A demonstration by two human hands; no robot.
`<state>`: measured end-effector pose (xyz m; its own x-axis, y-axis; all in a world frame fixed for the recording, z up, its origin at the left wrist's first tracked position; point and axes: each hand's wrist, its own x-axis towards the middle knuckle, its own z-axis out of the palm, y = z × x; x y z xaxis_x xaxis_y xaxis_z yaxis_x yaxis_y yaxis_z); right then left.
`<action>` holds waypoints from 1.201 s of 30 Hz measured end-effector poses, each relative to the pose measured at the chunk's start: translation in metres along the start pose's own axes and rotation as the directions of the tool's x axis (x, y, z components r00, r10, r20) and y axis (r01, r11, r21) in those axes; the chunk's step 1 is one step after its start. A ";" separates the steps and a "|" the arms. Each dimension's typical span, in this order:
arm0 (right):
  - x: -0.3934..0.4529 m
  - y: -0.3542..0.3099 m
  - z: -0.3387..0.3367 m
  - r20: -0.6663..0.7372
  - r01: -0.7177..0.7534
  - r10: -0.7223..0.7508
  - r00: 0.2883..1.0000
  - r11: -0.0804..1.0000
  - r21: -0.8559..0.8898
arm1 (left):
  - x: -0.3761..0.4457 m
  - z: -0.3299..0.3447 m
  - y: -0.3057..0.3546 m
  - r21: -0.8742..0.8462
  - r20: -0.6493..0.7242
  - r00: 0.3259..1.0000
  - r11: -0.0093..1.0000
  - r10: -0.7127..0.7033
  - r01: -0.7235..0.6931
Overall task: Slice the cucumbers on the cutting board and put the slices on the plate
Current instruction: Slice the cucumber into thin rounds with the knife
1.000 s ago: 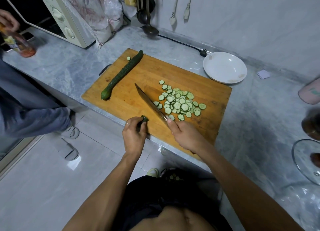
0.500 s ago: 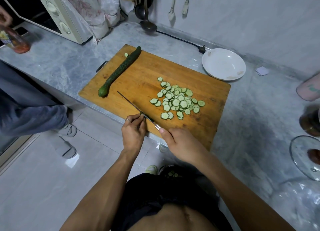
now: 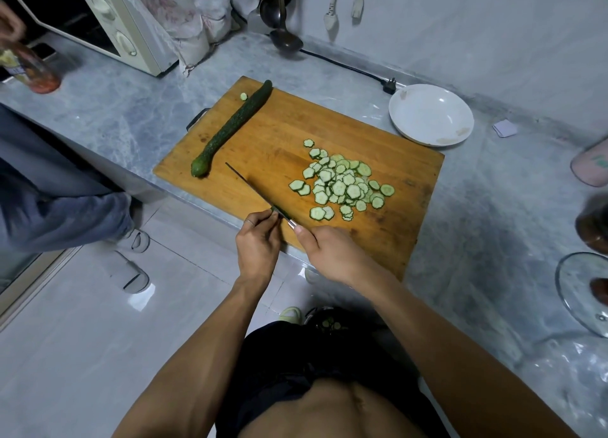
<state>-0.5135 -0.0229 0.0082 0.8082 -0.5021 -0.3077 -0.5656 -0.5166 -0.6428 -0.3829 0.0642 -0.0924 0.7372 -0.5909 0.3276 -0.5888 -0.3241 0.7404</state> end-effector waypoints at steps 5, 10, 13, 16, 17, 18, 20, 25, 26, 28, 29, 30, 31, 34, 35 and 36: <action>0.007 0.008 0.009 -0.044 -0.025 0.026 0.999 1.000 0.016 | 0.002 -0.001 0.001 -0.032 -0.020 0.999 0.999 -0.035 0.034; 0.003 0.024 -0.005 -0.109 -0.010 0.016 0.994 0.999 0.053 | 0.010 -0.007 -0.001 -0.014 0.009 1.000 1.000 -0.016 0.016; -0.004 0.035 -0.021 -0.137 0.018 -0.007 0.991 0.997 0.079 | 0.017 -0.006 -0.003 0.030 0.038 0.998 0.998 -0.059 0.058; -0.011 0.042 -0.034 -0.163 0.035 -0.024 0.986 0.998 0.060 | 0.022 -0.007 0.001 0.025 0.048 0.997 0.998 -0.064 0.062; -0.012 0.045 -0.037 -0.176 0.046 -0.039 0.984 0.998 0.041 | 0.022 -0.008 0.003 0.013 0.031 0.999 0.999 -0.044 0.044; -0.013 0.047 -0.041 -0.188 0.068 -0.066 0.980 0.998 0.004 | 0.022 -0.011 0.007 -0.001 -0.003 1.000 1.000 -0.024 0.024; -0.014 0.052 -0.045 -0.192 0.110 -0.133 0.972 0.986 -0.127 | 0.023 -0.019 0.018 -0.038 -0.112 0.994 0.999 0.009 -0.013; -0.013 0.058 -0.051 -0.182 0.096 -0.190 0.965 0.898 -0.429 | 0.038 -0.030 0.041 -0.051 -0.088 0.928 0.929 0.362 -0.367; -0.012 0.060 -0.051 -0.179 0.102 -0.208 0.962 0.876 -0.471 | 0.043 -0.031 0.046 -0.062 0.008 0.901 0.900 0.433 -0.432; -0.012 0.061 -0.051 -0.157 0.112 -0.226 0.961 0.842 -0.528 | 0.052 -0.031 0.054 -0.081 0.234 0.830 0.861 0.507 -0.503; -0.012 0.062 -0.051 -0.145 0.117 -0.233 0.962 0.826 -0.551 | 0.057 -0.031 0.058 -0.073 0.351 0.795 0.861 0.495 -0.504; -0.013 0.062 -0.050 -0.138 0.121 -0.241 0.961 0.811 -0.572 | 0.062 -0.029 0.062 -0.053 0.457 0.767 0.874 0.450 -0.482; -0.014 0.061 -0.051 -0.134 0.124 -0.248 0.959 0.799 -0.589 | 0.068 -0.027 0.066 -0.025 0.547 0.744 0.896 0.383 -0.443; -0.018 0.060 -0.051 -0.132 0.138 -0.274 0.953 0.777 -0.614 | 0.091 -0.017 0.070 0.079 0.724 0.671 0.948 0.159 -0.309; -0.019 0.060 -0.050 -0.132 0.145 -0.281 0.951 0.778 -0.611 | 0.098 -0.013 0.069 0.108 0.759 0.641 0.948 0.116 -0.299; -0.020 0.060 -0.050 -0.135 0.154 -0.290 0.948 0.784 -0.601 | 0.103 -0.009 0.068 0.131 0.779 0.620 0.943 0.093 -0.305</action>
<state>-0.5716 -0.0782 0.0106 0.9076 -0.4198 -0.0105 -0.4175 -0.8994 -0.1293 -0.3444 -0.0121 -0.0028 0.1449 -0.9720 -0.1851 -0.8238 -0.2221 0.5215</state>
